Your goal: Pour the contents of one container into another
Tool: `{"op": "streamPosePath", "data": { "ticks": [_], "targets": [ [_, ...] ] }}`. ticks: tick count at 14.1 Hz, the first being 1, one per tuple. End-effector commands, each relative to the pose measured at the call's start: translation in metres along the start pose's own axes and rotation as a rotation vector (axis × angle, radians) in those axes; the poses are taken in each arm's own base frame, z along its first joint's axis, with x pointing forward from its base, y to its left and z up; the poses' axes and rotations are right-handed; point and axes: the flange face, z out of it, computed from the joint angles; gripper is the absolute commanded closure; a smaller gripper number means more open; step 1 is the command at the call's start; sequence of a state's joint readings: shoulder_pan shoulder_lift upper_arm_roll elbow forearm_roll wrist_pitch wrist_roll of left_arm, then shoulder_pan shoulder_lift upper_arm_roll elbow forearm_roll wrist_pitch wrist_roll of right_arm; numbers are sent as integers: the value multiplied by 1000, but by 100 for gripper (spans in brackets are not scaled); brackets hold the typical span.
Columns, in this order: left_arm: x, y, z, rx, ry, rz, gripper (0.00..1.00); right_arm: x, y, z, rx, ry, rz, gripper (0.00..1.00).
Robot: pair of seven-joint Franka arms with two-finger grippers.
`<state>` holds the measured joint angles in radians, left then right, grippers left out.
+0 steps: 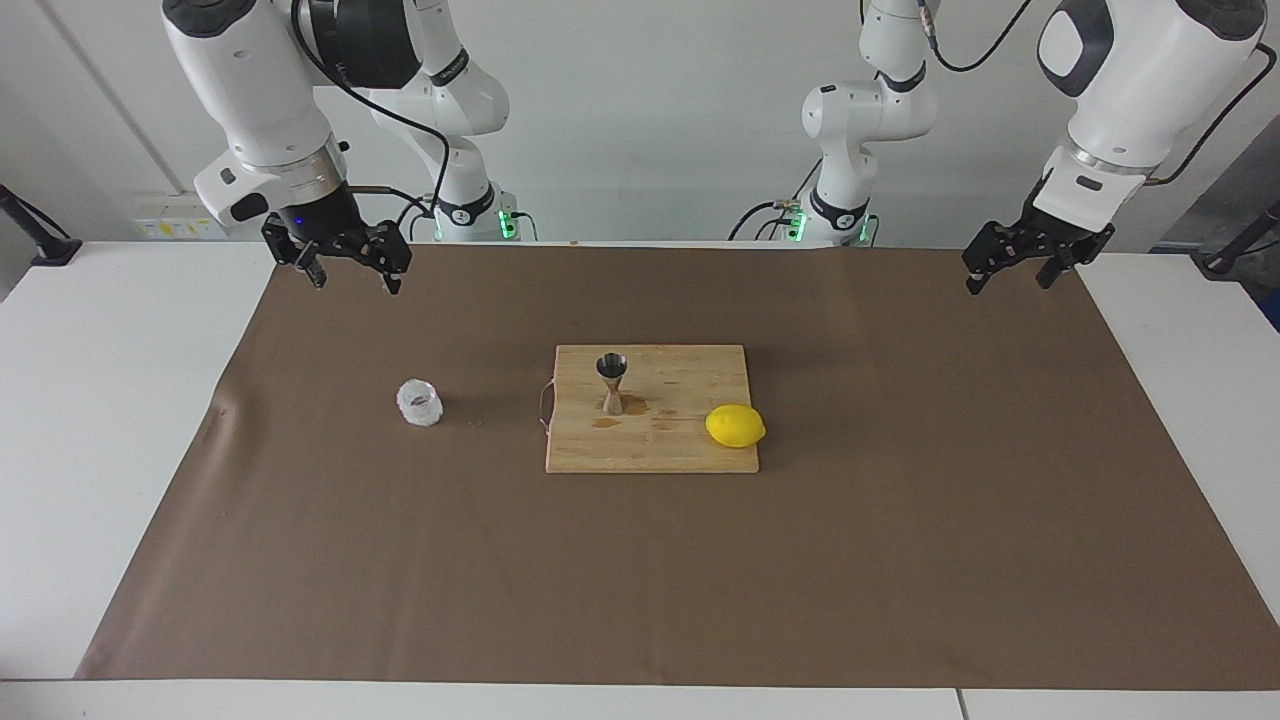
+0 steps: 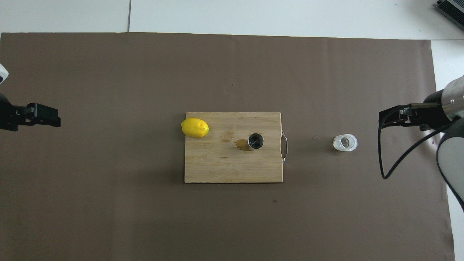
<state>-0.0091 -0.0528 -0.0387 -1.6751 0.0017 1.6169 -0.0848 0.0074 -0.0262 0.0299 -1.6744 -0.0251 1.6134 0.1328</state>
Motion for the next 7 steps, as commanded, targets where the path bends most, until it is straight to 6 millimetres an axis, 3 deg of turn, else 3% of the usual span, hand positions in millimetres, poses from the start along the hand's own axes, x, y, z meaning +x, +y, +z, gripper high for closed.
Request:
{"op": "streamPosePath", "data": {
  "ticks": [1, 7],
  "targets": [
    [-8, -1, -1, 3, 1, -9, 0, -8, 5, 2, 14, -10, 28, 0],
    [-8, -1, -1, 3, 0, -9, 0, -8, 3, 2, 15, -7, 20, 0]
  ]
}}
